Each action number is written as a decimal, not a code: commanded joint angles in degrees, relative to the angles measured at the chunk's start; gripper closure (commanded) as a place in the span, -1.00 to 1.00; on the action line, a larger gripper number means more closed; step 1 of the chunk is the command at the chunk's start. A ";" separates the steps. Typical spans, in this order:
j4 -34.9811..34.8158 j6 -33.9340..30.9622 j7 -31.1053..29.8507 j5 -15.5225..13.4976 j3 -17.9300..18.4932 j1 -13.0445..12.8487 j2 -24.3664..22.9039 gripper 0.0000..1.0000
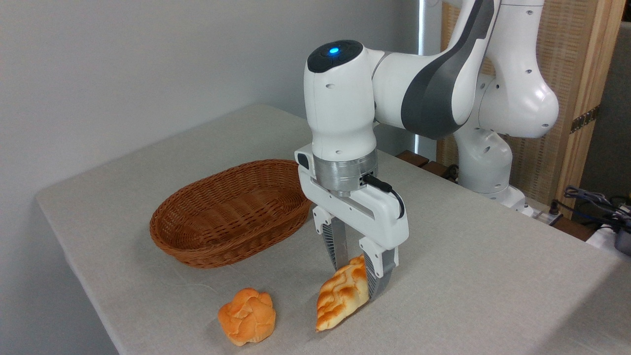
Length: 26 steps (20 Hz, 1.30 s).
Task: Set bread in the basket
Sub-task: 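Lift the braided loaf and carry it over the wicker basket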
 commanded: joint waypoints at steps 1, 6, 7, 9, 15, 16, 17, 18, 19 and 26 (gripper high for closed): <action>-0.35 1.13 0.91 0.75 0.44 -0.34 0.45 0.25; -0.35 0.96 0.91 0.75 0.44 -0.43 0.53 0.29; -0.35 0.87 0.91 0.75 0.44 -0.51 0.53 0.29; -0.26 0.78 0.82 0.75 0.44 -0.69 0.53 0.29; 0.00 0.34 0.21 0.66 -0.44 -0.78 1.15 0.29; 0.35 0.25 0.12 0.66 -1.05 -0.78 1.15 0.29; 1.31 -0.62 0.12 0.49 -1.32 -0.78 1.06 0.29; 2.80 -2.45 0.03 -0.04 -1.41 -0.78 1.15 0.31; 4.73 -4.47 -0.06 -0.13 -1.67 -0.78 1.32 0.37; 21.17 -18.99 -4.54 -7.03 -5.98 -1.13 4.58 0.39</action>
